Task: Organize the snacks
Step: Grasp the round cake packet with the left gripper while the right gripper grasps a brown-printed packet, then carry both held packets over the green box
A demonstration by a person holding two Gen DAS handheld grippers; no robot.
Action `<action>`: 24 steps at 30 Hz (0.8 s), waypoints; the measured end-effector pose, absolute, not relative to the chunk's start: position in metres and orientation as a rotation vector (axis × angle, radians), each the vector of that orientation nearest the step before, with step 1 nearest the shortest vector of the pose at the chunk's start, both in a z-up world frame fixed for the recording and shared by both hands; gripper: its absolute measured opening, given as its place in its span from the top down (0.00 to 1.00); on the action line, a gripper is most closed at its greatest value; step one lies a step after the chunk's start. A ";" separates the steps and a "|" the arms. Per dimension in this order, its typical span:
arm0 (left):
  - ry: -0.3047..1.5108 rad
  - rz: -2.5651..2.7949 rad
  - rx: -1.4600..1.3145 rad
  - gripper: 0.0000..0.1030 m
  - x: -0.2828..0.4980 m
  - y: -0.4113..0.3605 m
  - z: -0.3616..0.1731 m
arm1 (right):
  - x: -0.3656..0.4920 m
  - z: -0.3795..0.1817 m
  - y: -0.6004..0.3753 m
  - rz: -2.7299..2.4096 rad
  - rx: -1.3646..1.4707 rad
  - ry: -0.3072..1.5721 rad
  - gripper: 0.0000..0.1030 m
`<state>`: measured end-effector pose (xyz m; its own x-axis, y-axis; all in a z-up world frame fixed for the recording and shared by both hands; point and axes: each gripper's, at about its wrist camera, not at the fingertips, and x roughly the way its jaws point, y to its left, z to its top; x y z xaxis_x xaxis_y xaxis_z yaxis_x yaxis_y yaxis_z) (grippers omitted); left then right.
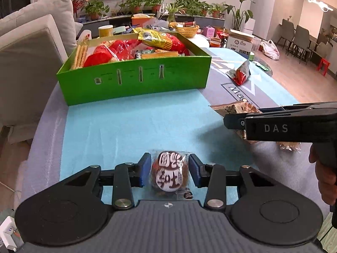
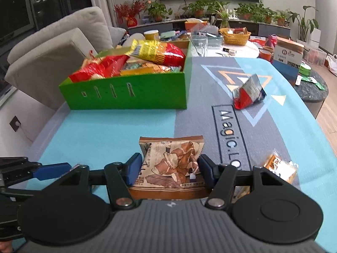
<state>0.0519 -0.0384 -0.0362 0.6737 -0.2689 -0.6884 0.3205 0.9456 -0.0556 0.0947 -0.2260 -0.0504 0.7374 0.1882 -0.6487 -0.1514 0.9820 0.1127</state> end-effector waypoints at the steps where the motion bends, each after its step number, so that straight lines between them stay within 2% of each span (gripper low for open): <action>1: 0.757 -0.331 0.072 0.64 0.052 -0.038 -0.035 | 0.094 -0.049 -0.225 0.191 0.053 0.712 0.54; 10: 0.754 -0.334 0.065 0.64 0.057 -0.029 -0.031 | 0.097 -0.038 -0.222 0.203 0.067 0.683 0.54; 12: 0.770 -0.342 0.051 0.47 0.058 -0.029 -0.033 | 0.099 -0.040 -0.223 0.195 0.071 0.689 0.54; 14: 0.785 -0.355 0.045 0.42 0.058 -0.031 -0.037 | 0.100 -0.042 -0.225 0.188 0.076 0.697 0.54; 16: 0.800 -0.364 0.069 0.42 0.059 -0.034 -0.042 | 0.100 -0.044 -0.226 0.186 0.079 0.704 0.54; 19: 0.819 -0.369 0.090 0.44 0.060 -0.037 -0.049 | 0.100 -0.045 -0.225 0.187 0.079 0.711 0.54; 21: 0.812 -0.367 0.084 0.61 0.061 -0.037 -0.051 | 0.100 -0.046 -0.225 0.187 0.079 0.713 0.54; 24: 0.808 -0.373 0.073 0.65 0.062 -0.035 -0.048 | 0.101 -0.046 -0.225 0.190 0.081 0.714 0.54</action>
<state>0.0615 -0.0352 -0.0478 0.6297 -0.2979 -0.7175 0.3527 0.9325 -0.0776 0.1005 -0.2247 -0.0463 0.7392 0.2008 -0.6429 -0.1456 0.9796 0.1385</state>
